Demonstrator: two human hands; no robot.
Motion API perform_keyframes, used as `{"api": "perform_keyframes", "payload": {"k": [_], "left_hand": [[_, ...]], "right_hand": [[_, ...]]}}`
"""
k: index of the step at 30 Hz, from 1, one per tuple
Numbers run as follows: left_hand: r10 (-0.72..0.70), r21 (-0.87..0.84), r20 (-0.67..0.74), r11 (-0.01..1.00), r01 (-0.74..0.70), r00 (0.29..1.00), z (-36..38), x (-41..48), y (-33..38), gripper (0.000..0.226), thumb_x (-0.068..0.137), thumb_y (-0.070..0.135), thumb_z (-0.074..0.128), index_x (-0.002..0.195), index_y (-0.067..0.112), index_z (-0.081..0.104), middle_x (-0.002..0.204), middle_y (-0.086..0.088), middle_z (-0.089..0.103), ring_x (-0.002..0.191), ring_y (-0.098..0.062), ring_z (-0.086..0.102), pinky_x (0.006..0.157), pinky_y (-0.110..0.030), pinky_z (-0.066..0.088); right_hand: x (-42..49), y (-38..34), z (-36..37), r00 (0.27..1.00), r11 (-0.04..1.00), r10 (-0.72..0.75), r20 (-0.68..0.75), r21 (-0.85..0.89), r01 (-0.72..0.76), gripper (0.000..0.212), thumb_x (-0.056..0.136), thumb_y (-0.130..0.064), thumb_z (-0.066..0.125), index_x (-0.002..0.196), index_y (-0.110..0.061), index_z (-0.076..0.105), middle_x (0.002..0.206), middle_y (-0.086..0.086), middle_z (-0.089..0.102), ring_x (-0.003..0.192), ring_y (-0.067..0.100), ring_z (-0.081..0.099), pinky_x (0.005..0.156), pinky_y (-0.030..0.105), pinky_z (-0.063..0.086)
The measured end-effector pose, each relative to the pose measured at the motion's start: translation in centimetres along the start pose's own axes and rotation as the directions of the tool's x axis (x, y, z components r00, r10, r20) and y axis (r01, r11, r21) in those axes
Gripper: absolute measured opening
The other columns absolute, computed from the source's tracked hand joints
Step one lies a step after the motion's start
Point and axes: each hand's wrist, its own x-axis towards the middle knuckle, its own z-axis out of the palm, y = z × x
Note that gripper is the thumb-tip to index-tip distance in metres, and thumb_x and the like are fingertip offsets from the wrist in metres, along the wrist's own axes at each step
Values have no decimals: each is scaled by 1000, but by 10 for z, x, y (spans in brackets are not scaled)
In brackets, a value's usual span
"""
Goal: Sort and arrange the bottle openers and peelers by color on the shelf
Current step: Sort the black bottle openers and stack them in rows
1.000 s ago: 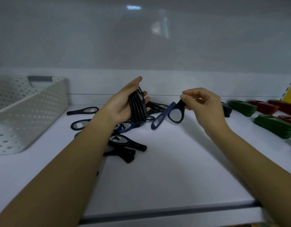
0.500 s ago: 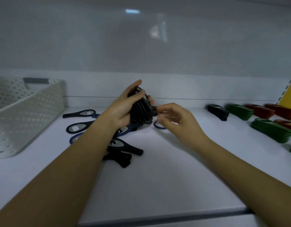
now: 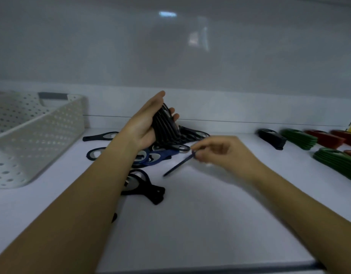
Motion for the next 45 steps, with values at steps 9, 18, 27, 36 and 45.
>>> {"api": "perform_keyframes", "payload": {"k": [9,18,27,36,45], "left_hand": [[18,56,154,998,-27,988,19,-5,-17,23,91,21,52,111,31,57,107,-9,56,98,-20,62,82,-33,55],[280,489,329,766,-416,902,32,-13,-29,19,93,14,53,110,23,55,101,-9,55,92,-21,66,81,-31,57],[292,643,428,566,-516,855,33,-15,-47,18,86,14,64,99,24,56,91,2,60,83,4,58,77,-11,46],[365,524,226,736,-428,903,38,-14,-55,11,87,12,63,97,14,59,84,-2,60,77,-13,62,72,-24,54],[309,220,12,927,-304,951,49,-15,-51,6,89,23,60,88,20,55,90,-3,58,79,-14,63,73,-32,57]], "right_hand": [[10,4,-10,900,948,77,-428,311,67,11,85,-6,60,86,-16,62,75,-4,69,61,5,58,65,19,50],[9,16,-3,982,984,119,-144,149,-97,12,84,-11,65,84,-16,54,69,-2,66,62,2,59,66,10,44],[9,22,-1,997,998,39,-67,-39,-42,25,83,1,62,102,11,50,94,24,60,93,29,63,79,25,52],[5,17,5,990,988,117,-77,108,-108,26,79,-3,68,79,-11,43,73,1,64,70,13,64,66,22,50],[3,12,15,977,997,68,-200,36,-63,38,74,-10,75,76,-16,37,91,15,69,84,30,67,77,51,49]]}}
